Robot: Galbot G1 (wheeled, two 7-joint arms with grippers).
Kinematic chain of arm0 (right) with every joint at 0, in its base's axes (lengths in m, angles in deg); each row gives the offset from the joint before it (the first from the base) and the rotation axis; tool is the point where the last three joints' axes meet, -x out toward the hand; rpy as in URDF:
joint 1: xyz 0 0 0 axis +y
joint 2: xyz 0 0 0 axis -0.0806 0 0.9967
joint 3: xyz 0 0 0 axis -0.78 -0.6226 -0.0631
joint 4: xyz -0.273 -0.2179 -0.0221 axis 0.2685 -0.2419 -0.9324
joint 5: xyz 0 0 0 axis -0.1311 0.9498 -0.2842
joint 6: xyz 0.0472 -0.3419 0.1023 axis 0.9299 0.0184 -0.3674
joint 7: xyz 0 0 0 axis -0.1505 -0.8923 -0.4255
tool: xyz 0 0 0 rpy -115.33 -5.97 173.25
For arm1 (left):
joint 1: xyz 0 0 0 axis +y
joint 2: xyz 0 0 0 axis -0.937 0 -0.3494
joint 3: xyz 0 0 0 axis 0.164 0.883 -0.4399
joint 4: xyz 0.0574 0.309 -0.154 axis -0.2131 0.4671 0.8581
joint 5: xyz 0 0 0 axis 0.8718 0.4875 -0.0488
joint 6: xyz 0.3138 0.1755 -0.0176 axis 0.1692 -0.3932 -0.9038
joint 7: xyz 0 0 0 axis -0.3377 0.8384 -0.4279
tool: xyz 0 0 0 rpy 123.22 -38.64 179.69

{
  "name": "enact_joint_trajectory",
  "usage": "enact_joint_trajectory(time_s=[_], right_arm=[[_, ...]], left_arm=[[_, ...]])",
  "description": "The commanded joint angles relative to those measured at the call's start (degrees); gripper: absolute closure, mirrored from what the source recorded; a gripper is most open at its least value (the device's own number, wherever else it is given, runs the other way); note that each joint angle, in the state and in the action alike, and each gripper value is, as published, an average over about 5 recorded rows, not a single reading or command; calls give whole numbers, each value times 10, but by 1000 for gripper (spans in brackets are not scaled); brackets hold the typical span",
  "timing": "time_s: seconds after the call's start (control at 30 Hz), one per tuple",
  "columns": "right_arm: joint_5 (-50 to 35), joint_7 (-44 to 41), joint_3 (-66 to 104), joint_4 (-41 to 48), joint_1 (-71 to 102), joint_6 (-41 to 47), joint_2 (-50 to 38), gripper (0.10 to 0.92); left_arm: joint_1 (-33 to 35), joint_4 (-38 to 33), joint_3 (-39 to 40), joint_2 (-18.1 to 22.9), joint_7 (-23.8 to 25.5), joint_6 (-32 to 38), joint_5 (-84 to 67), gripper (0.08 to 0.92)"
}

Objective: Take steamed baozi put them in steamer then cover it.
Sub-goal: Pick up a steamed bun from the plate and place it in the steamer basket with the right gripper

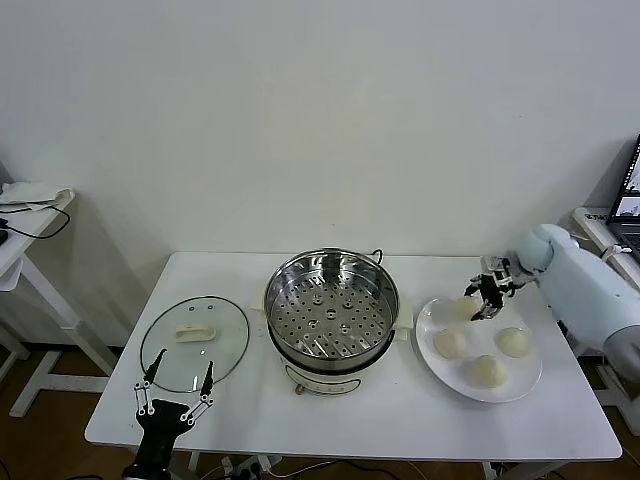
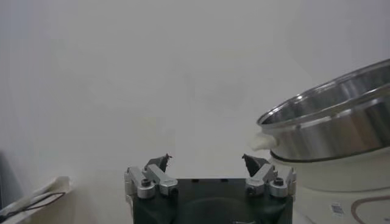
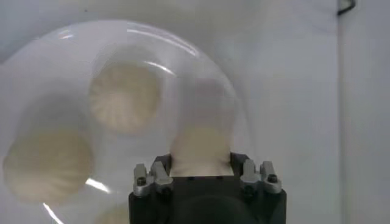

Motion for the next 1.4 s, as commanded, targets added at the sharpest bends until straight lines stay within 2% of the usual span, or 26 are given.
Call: enact_joint_trajectory(time_s=[0.03, 0.27, 0.53, 0.83, 1.4], right_arm=[[-54, -5, -136, -163, -168, -152, -19, 360], [-73, -2, -213, -217, -255, -201, 56, 347], [-40, -2, -247, -217, -253, -231, 145, 345], [20, 0, -258, -167, -201, -228, 215, 338], [101, 22, -243, -63, -126, -223, 277, 333]], left_arm=[[4, -8, -2, -2, -2, 1, -1, 177], [9, -11, -2, 0, -3, 5, 0, 177], [11, -12, -1, 1, -5, 8, 0, 177], [10, -10, -4, 2, -6, 13, 0, 177], [10, -7, -11, 2, -9, 19, -1, 177]])
